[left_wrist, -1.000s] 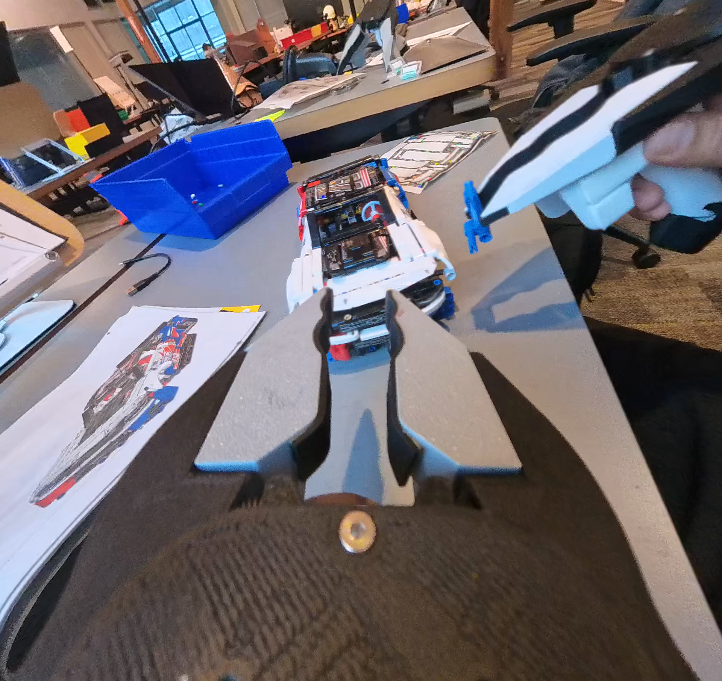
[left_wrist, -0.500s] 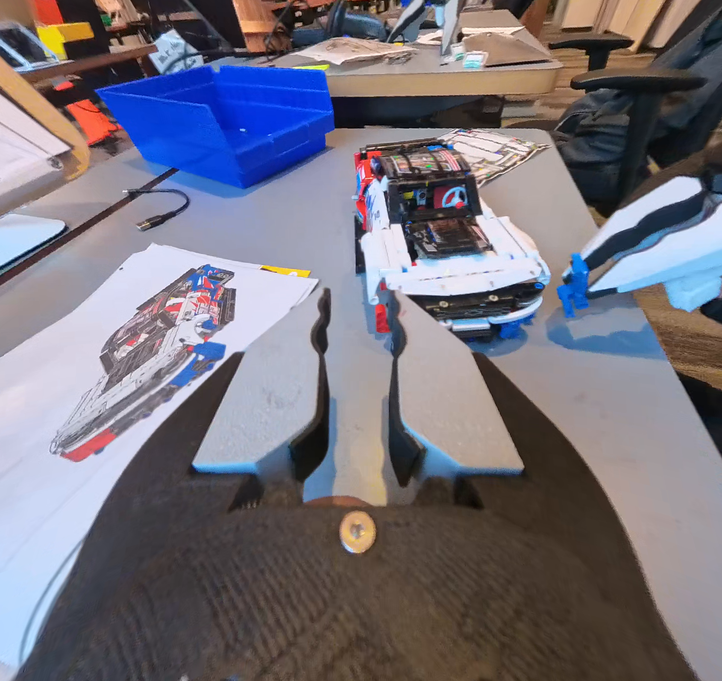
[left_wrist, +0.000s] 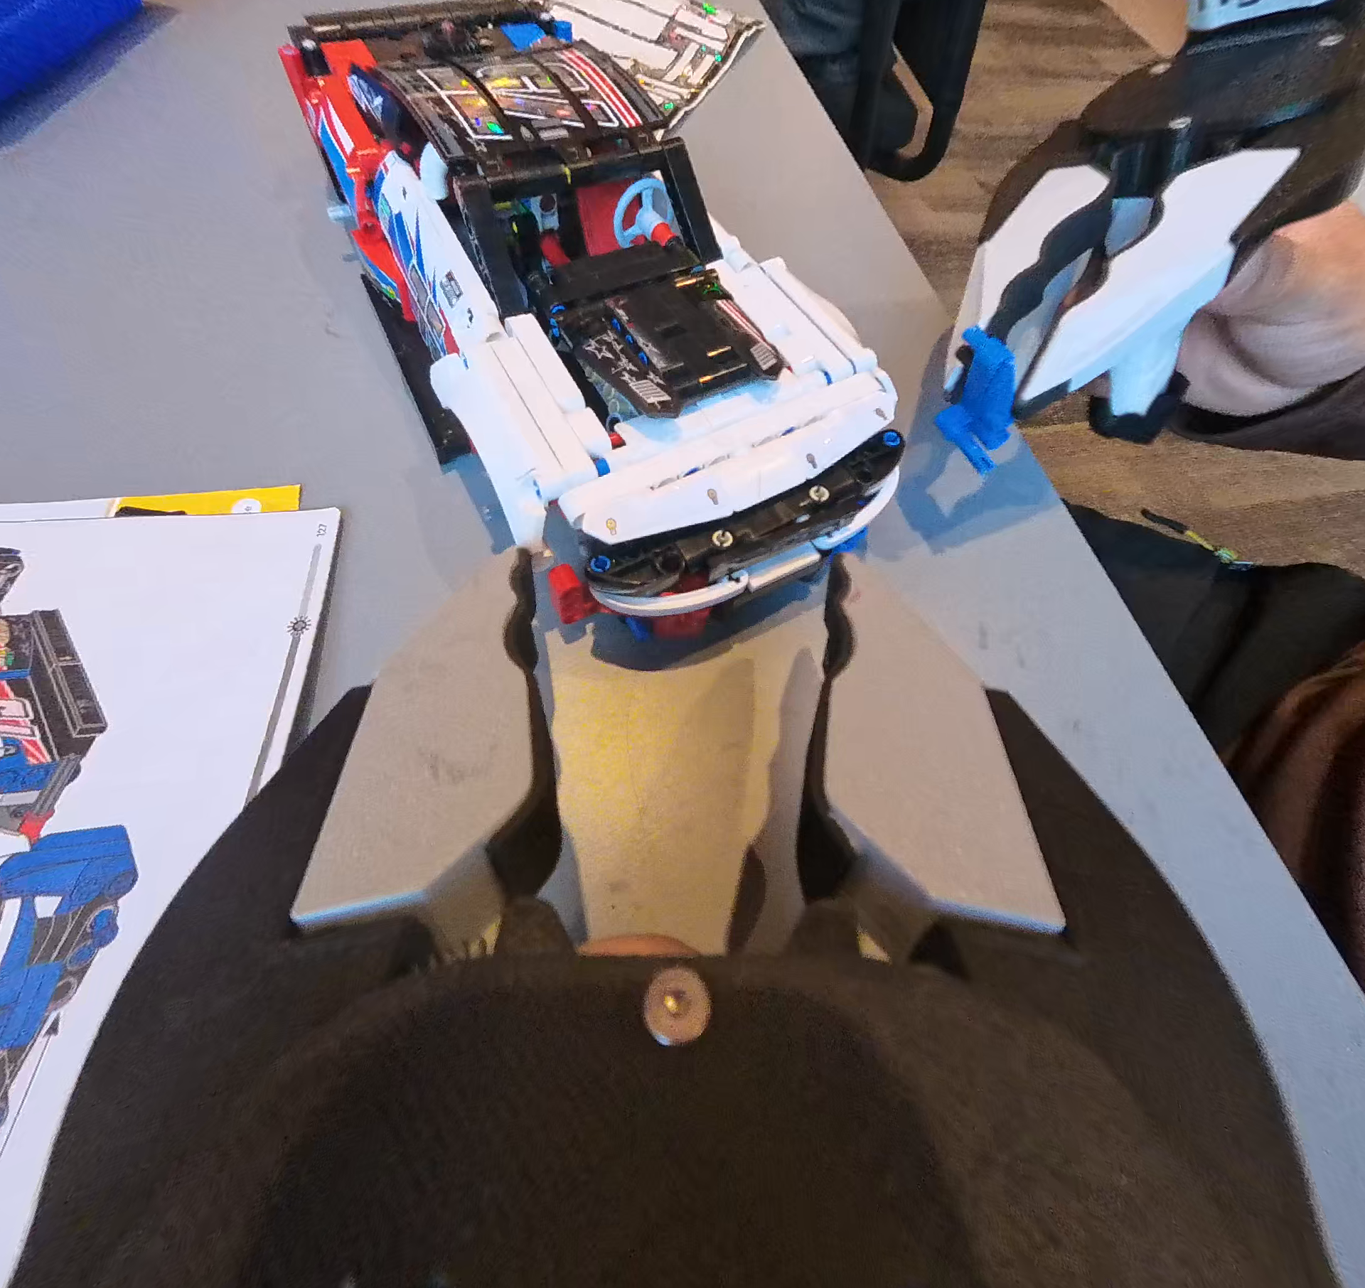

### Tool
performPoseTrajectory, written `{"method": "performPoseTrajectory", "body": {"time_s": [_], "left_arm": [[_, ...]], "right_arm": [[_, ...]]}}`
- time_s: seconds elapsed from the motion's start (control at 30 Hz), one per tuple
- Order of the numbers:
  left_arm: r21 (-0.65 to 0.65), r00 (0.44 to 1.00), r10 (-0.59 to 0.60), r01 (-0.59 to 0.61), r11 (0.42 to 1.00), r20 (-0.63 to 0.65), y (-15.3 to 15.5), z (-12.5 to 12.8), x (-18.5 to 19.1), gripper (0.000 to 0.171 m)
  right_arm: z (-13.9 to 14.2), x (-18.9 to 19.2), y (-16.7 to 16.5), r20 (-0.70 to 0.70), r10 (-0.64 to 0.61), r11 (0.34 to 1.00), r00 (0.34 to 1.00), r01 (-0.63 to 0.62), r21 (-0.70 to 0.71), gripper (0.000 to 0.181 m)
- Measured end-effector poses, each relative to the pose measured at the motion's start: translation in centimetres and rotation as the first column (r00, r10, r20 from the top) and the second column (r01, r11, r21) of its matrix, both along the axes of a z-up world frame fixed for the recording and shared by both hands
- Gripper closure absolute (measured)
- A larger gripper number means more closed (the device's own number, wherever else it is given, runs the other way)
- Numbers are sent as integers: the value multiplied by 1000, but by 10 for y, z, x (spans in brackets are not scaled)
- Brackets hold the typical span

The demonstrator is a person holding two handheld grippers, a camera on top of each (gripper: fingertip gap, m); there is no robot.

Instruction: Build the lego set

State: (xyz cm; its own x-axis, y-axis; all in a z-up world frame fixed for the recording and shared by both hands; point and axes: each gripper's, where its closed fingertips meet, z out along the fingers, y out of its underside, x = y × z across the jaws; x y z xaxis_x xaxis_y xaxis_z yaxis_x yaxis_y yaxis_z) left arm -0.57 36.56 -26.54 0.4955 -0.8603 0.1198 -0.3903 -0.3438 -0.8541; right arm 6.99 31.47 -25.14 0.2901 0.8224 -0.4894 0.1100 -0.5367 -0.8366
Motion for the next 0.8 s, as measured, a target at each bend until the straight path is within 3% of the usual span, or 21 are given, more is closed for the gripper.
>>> {"method": "performPoseTrajectory", "body": {"time_s": [0.17,0.4,0.8], "left_arm": [[-46,999,-10,8,999,-33,-2,-8,0,91],[-12,992,-12,11,1000,-128,-5,-18,2,92],[-91,1000,-16,16,996,2,-3,-8,0,99]], "right_arm": [[-3,-1,-3,-35,22,999,999,-24,-49,165],[-10,-4,-6,76,45,997,996,-49,62,165],[-5,-15,7,229,-43,959,973,-24,282,165]]}}
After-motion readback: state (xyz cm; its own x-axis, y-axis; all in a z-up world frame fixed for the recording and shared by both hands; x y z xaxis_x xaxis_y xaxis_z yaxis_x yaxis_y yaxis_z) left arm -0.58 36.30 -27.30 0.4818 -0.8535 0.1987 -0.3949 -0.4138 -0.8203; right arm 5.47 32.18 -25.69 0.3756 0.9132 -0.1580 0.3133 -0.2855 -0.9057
